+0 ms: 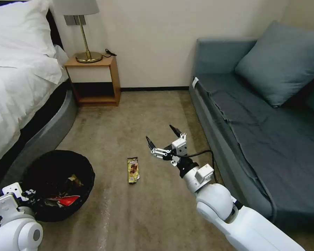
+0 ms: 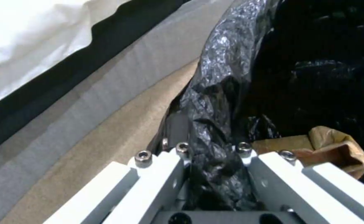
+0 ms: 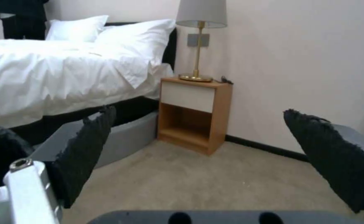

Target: Pick up the trash bin, then pick up the garbage on the floor and place it into the trash bin.

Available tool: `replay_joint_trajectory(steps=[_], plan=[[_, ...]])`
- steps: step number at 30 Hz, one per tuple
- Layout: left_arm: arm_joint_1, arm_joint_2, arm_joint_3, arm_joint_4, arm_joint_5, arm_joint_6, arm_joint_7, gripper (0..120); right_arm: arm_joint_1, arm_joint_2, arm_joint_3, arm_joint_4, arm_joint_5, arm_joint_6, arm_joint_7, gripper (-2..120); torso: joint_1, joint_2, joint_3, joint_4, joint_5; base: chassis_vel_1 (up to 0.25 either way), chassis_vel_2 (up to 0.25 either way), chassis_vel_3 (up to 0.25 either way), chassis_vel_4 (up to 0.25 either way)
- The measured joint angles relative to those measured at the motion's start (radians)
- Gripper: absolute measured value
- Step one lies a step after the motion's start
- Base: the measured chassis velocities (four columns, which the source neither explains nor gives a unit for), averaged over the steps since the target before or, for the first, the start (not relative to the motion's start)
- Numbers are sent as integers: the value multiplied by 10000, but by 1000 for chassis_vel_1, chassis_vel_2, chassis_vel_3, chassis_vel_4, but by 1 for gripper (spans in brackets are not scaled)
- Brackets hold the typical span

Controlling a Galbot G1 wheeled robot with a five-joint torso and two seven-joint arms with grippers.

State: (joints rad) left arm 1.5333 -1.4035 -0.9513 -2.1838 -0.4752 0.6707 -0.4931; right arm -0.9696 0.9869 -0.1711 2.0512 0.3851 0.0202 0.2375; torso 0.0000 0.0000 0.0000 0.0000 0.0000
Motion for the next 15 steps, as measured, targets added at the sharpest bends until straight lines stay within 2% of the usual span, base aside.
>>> replay_joint_trajectory(steps=[15], plan=[[22,-26,-11,-85,-146,36,-18,3,113,217,-204,-243,-290,-81,-152,100,0,0,0,2,0,-6,6,5,-7]])
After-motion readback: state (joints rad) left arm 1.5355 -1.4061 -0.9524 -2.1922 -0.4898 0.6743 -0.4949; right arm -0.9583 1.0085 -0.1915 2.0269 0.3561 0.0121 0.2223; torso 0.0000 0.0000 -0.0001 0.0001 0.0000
